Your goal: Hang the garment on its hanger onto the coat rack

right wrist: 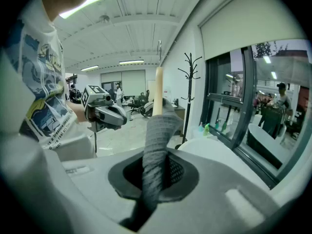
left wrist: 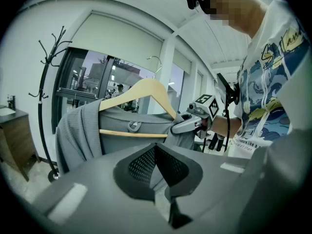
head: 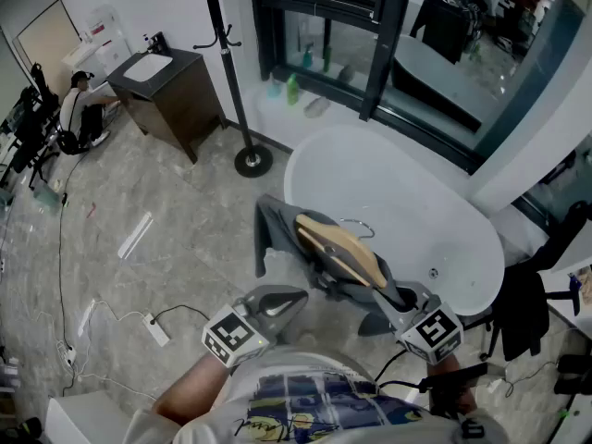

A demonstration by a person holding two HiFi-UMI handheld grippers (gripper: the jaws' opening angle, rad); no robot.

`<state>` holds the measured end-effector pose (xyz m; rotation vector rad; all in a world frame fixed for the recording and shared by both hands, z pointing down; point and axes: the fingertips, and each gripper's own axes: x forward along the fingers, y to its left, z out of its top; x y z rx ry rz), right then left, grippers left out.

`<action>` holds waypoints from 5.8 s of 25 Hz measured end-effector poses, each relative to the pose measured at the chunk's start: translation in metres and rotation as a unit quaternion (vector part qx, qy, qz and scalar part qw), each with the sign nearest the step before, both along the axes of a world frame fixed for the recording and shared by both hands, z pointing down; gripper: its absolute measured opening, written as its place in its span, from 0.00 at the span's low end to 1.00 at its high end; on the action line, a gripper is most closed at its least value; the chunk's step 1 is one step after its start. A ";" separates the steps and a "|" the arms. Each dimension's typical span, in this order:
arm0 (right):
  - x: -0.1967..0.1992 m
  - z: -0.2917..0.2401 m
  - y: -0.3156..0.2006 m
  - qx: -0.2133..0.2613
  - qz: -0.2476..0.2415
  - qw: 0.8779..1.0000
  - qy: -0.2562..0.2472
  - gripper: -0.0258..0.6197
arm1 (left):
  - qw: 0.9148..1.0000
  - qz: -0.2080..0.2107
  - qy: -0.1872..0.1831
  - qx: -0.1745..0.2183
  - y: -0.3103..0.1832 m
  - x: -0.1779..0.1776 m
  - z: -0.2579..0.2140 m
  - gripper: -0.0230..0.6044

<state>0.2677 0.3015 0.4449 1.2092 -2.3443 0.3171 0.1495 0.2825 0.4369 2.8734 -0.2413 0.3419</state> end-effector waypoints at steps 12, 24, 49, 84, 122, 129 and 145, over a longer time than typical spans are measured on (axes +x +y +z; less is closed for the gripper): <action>-0.014 0.000 -0.016 -0.014 -0.029 0.998 -0.048 0.06 | 0.998 -0.057 -0.004 -0.002 -0.003 -0.030 0.002 0.04; -0.062 -0.037 -0.143 0.017 -0.094 0.995 -0.028 0.06 | 0.996 -0.086 0.026 0.012 -0.113 -0.079 0.000 0.04; -0.161 -0.145 -0.552 0.067 -0.199 0.978 0.004 0.06 | 0.981 -0.188 0.021 0.033 -0.362 -0.232 -0.019 0.04; -0.131 -0.102 -0.970 0.001 -0.253 0.967 0.030 0.06 | 0.959 -0.284 -0.004 0.025 -0.602 -0.184 -0.026 0.04; -0.106 -0.107 -0.795 0.146 -0.086 0.983 0.063 0.31 | 0.972 -0.232 0.008 0.034 -0.459 -0.247 -0.033 0.04; -0.142 -0.082 -0.653 0.172 -0.079 0.981 0.042 0.09 | 0.976 -0.213 0.007 0.045 -0.411 -0.262 -0.031 0.04; -0.232 -0.028 -0.435 0.117 -0.070 0.990 -0.031 0.04 | 0.984 -0.173 0.021 0.044 -0.333 -0.259 -0.028 0.04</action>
